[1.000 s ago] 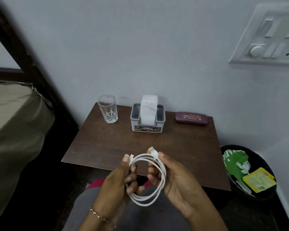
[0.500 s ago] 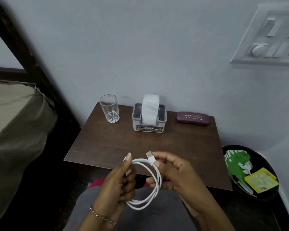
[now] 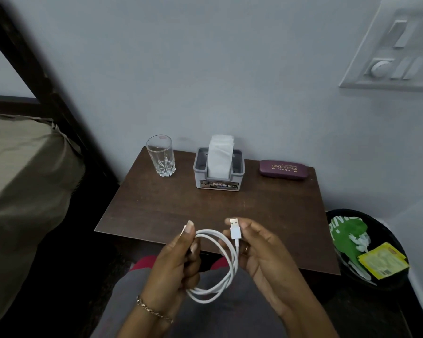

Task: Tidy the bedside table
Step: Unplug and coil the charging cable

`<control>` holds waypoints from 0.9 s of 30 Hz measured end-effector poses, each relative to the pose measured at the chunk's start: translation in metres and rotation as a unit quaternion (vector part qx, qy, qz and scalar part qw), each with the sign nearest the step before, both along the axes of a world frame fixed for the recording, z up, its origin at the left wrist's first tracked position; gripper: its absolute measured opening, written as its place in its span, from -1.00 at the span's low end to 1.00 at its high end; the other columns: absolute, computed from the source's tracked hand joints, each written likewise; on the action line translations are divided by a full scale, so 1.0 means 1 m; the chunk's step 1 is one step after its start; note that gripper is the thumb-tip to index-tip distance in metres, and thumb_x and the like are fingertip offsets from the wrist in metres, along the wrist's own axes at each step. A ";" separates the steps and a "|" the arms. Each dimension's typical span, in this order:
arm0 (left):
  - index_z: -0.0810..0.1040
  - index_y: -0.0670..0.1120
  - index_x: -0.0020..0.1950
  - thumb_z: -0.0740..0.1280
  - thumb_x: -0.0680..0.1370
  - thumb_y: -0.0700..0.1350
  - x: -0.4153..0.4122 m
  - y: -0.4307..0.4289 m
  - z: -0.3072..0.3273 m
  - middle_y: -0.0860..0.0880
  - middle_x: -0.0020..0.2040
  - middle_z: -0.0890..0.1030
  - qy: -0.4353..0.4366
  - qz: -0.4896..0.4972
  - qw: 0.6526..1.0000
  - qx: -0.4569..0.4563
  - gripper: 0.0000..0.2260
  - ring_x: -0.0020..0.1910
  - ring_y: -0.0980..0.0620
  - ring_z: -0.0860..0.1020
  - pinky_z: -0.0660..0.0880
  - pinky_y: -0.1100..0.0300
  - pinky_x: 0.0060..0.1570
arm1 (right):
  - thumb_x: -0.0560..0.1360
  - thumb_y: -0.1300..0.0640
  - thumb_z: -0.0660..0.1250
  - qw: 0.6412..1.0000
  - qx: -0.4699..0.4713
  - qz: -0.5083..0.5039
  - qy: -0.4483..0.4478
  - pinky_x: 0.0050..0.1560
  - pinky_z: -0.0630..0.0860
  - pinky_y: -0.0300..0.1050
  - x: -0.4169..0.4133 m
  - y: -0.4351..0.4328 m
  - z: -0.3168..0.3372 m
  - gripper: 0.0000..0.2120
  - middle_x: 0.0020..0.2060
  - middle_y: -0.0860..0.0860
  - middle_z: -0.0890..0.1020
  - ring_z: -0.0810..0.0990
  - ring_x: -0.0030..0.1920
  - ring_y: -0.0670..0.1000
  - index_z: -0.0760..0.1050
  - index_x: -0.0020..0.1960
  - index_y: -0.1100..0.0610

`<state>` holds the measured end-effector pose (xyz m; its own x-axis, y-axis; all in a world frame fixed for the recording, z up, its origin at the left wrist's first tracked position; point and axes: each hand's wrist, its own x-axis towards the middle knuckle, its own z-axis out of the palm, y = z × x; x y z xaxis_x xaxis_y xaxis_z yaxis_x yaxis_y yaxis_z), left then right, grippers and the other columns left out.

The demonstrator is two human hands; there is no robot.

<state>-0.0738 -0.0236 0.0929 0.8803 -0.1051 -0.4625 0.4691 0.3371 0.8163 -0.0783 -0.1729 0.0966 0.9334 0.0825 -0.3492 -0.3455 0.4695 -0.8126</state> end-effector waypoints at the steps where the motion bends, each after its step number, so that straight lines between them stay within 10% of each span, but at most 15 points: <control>1: 0.30 -0.05 -0.40 0.23 0.41 0.15 0.000 0.000 -0.001 0.07 -0.49 0.15 0.003 0.009 1.000 0.000 -0.67 -0.59 0.18 0.05 0.00 0.41 -0.61 | 0.49 0.09 0.23 1.000 -0.004 -0.005 -0.009 -0.24 0.54 -0.15 0.000 0.000 -0.001 -0.75 -0.24 0.08 0.66 0.60 -0.28 -0.03 0.57 0.06 0.17; 8: 0.27 -0.06 -0.38 0.17 0.50 0.14 0.004 -0.005 -0.006 0.05 -0.49 0.11 0.003 0.083 0.997 -0.005 -0.64 -0.65 0.20 0.05 0.02 0.44 -0.65 | 0.52 0.20 0.26 0.980 -0.172 -0.010 -0.097 -0.14 0.56 -0.14 0.000 0.009 0.000 -0.86 -0.10 0.16 0.68 0.61 -0.19 -0.03 0.59 -0.02 0.17; 27: 0.28 -0.06 -0.39 0.22 0.53 0.06 0.015 -0.012 -0.006 0.13 -0.59 0.19 -0.032 0.025 0.989 0.141 -0.65 -0.65 0.20 0.09 0.04 0.41 -0.64 | 0.44 0.28 0.35 0.998 -0.059 -0.032 0.021 -0.32 0.57 -0.18 0.005 -0.002 -0.004 -0.92 -0.32 0.04 0.64 0.59 -0.36 -0.06 0.58 -0.08 0.18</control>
<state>-0.0584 -0.0359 0.0867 0.9095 0.0654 -0.4104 0.4018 0.1136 0.9086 -0.0731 -0.1748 0.0925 0.9196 -0.0211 -0.3922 -0.3529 0.3936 -0.8488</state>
